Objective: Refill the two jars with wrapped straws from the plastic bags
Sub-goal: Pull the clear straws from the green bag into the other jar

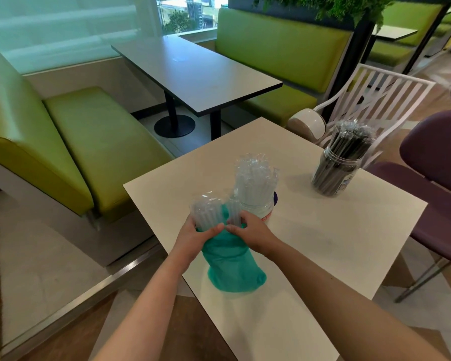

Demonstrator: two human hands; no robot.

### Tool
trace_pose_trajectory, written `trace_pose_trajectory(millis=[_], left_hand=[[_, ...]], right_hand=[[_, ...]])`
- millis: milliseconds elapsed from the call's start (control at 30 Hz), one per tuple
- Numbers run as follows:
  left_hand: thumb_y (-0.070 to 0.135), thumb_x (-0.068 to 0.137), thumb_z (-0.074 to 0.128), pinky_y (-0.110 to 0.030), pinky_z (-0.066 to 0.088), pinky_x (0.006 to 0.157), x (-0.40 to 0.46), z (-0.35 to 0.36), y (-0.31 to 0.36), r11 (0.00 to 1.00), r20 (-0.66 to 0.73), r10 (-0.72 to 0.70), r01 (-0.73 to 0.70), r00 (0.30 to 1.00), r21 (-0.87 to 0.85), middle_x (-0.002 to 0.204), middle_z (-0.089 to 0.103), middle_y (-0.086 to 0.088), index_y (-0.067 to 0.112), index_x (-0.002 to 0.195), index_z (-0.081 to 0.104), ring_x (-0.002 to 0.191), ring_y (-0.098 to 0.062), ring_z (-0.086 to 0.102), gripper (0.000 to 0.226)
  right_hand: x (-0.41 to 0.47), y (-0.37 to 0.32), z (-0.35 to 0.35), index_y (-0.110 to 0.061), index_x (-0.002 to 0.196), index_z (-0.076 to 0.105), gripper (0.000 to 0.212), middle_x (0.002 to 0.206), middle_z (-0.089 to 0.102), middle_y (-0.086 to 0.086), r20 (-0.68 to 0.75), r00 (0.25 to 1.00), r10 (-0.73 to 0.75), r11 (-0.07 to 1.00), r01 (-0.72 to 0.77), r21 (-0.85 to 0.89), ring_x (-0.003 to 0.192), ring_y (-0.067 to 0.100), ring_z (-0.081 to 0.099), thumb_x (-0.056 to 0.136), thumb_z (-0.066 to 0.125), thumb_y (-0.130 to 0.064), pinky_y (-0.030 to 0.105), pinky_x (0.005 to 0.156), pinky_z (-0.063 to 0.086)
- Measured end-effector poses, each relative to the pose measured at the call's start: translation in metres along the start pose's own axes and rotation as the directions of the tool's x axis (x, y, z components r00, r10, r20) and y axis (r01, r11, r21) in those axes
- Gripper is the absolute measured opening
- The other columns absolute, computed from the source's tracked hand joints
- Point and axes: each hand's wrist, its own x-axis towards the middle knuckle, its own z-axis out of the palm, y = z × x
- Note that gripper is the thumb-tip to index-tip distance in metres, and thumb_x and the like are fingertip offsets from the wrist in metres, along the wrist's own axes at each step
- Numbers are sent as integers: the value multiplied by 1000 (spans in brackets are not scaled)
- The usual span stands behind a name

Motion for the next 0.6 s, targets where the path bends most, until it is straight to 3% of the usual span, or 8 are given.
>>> trace_pose_trajectory(millis=[233, 400, 600], left_hand=[[20, 76, 82, -23, 56, 73, 0, 9, 4, 999, -68, 40, -42, 997, -31, 111, 64, 5, 25, 122, 50, 99, -12, 64, 56], [20, 76, 82, -36, 56, 88, 1, 12, 3, 998, -56, 54, -55, 997, -16, 115, 64, 1, 25, 125, 51, 104, -17, 63, 59], [18, 76, 82, -23, 56, 73, 1, 17, 9, 995, -95, 101, -103, 990, -15, 110, 66, 5, 23, 122, 52, 96, -10, 65, 55]], right_hand=[[-2, 0, -4, -14, 125, 60, 41, 116, 65, 5, 39, 999, -5, 998, 3, 65, 106, 20, 63, 90, 66, -34, 39, 95, 54], [-5, -3, -6, -16, 131, 53, 48, 123, 62, 1, 14, 1000, -17, 990, 14, 141, 112, 19, 59, 89, 67, -35, 36, 97, 52], [-9, -3, -12, -17, 131, 49, 41, 119, 58, -2, -23, 999, -25, 987, 29, 159, 106, 14, 57, 94, 62, -30, 22, 86, 50]])
